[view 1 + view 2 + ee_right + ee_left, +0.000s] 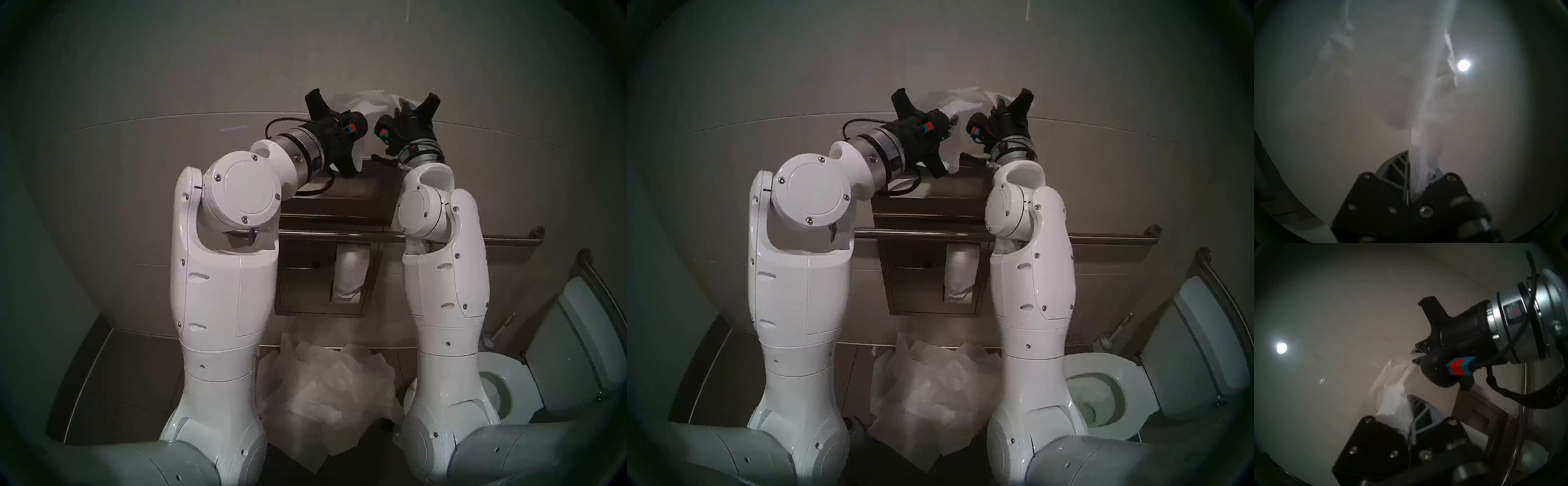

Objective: Take out a toilet seat cover

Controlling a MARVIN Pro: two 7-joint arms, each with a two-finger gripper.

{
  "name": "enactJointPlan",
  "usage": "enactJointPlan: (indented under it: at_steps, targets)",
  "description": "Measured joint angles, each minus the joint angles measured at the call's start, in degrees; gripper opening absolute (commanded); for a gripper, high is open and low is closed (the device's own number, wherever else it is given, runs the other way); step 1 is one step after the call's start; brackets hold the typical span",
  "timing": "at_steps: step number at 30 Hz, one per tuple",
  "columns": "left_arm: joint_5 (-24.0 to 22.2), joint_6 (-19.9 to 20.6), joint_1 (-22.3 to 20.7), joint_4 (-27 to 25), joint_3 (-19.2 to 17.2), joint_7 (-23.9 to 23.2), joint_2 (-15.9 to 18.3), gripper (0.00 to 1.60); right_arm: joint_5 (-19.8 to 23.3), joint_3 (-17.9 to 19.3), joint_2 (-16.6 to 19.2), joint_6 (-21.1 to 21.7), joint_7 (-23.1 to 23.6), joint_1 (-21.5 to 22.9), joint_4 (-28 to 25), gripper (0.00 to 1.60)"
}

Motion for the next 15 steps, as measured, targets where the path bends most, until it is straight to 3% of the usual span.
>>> enactJointPlan:
  at_steps: [7,15]
  targets:
    - [0.7,2.0,-0.1,-1.1,1.2,-0.4,-0.1,0.0,-1.2,-0.7,0.2,0.7,-0.1,-0.7,-2.2,0.0]
    - [-2.8,9.1,2.8,-5.2,4.1,-3.7,2.6,0.0,-0.7,-1.3,0.0,3.1,1.4,-5.9,-5.3,0.0]
